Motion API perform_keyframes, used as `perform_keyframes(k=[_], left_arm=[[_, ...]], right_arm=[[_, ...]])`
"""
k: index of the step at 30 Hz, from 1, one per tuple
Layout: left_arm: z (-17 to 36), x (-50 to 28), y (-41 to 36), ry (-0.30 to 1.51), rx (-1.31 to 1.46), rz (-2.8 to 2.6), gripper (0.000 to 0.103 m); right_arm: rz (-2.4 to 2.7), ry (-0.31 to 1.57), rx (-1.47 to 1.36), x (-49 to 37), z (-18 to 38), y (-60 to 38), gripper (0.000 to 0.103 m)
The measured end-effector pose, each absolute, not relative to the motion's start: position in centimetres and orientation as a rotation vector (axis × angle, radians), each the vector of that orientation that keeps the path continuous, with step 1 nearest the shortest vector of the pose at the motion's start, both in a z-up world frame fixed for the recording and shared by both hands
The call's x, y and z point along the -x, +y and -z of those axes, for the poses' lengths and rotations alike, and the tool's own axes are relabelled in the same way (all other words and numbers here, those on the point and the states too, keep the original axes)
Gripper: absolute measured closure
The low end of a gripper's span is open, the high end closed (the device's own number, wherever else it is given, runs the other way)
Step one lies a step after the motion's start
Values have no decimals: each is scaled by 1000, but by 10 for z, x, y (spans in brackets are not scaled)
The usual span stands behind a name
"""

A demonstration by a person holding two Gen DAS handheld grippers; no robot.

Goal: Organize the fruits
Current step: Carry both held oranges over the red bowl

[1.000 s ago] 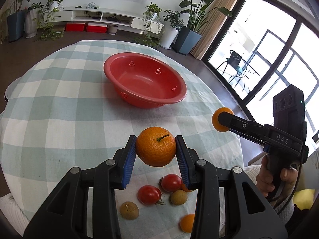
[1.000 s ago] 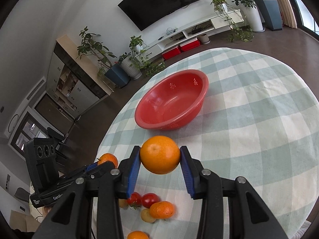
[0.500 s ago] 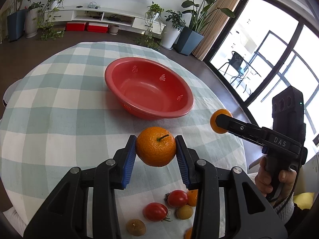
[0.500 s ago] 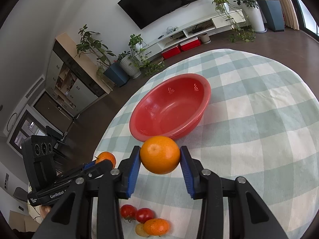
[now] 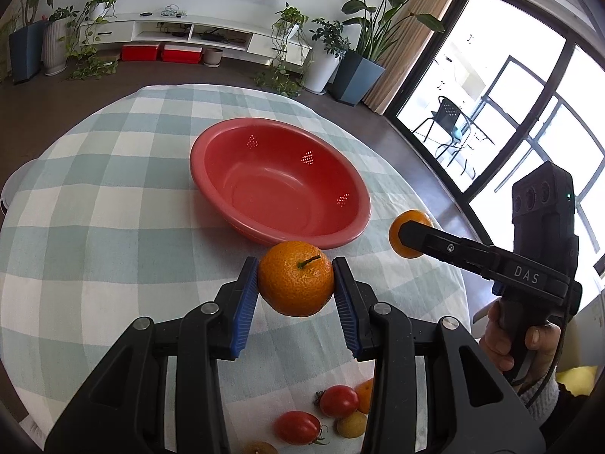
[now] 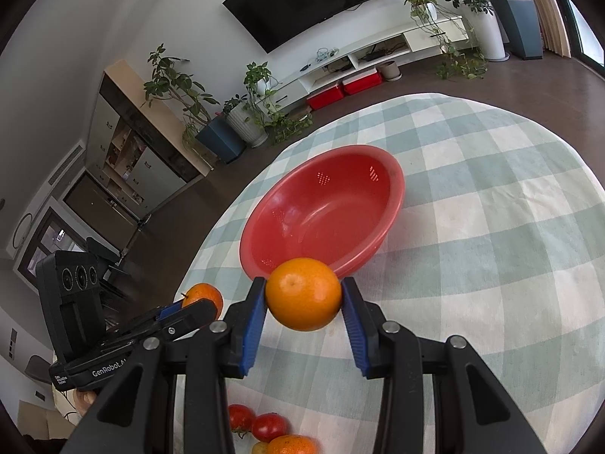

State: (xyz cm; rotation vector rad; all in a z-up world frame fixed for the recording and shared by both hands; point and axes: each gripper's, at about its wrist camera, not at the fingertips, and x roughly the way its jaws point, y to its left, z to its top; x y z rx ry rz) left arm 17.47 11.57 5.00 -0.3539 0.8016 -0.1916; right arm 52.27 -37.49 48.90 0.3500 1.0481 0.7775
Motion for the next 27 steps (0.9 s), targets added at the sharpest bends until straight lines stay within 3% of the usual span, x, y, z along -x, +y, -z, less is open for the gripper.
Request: perform_keyframes(k=[27], left_arm=[[-56,-239,115,816,279,190,67]], right_arm=[[-785,1072,-293,-563,-473,-346,61]])
